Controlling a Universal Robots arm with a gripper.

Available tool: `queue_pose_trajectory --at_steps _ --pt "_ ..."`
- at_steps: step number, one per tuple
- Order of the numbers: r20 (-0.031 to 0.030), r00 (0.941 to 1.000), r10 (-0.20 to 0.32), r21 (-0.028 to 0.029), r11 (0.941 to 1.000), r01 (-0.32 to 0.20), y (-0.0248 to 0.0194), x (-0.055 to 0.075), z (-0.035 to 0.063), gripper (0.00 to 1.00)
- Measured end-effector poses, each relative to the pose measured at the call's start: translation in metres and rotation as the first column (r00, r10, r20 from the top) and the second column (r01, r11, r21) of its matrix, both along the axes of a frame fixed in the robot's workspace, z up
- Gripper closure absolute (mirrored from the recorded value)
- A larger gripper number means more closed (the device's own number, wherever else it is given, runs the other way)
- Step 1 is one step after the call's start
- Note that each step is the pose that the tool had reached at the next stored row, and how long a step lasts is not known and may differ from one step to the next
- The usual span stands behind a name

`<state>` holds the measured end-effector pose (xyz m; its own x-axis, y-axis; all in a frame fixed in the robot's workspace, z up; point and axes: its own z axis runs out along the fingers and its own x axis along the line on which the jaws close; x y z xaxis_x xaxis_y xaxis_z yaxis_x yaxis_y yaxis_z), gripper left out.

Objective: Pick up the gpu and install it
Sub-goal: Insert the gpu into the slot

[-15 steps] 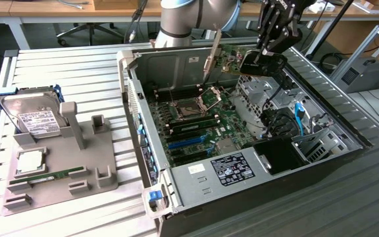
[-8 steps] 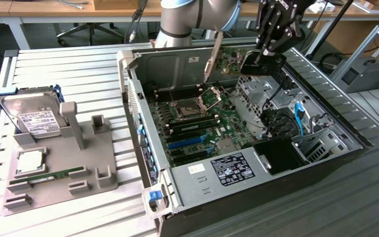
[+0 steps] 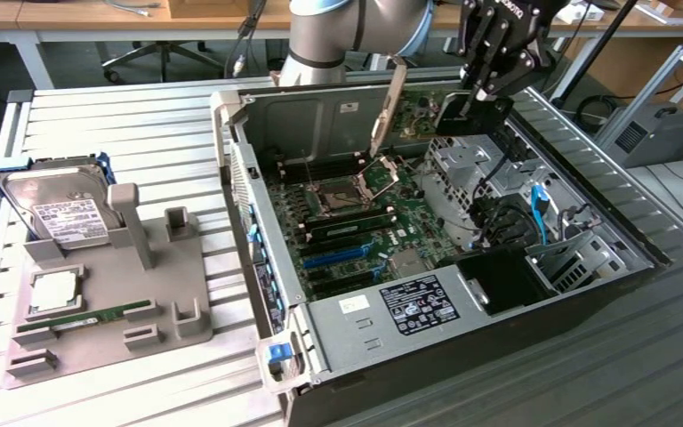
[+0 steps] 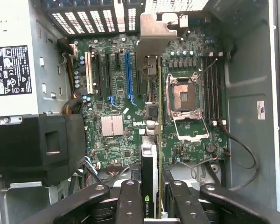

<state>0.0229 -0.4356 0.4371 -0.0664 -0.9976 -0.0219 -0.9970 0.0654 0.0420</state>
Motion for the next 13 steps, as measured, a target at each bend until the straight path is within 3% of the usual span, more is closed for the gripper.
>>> queue_pose_trajectory --at_steps 3,12,13 --pt "0.0169 0.9999 0.0 0.0009 1.0 0.0 0.0 -0.0014 -0.0004 0.73" --pt "0.017 0.9995 0.025 0.0007 0.9997 -0.025 0.0 -0.0015 -0.0004 0.73" --pt "0.0179 0.9995 0.025 0.0027 0.9997 -0.025 0.0001 -0.0019 -0.0011 0.73"
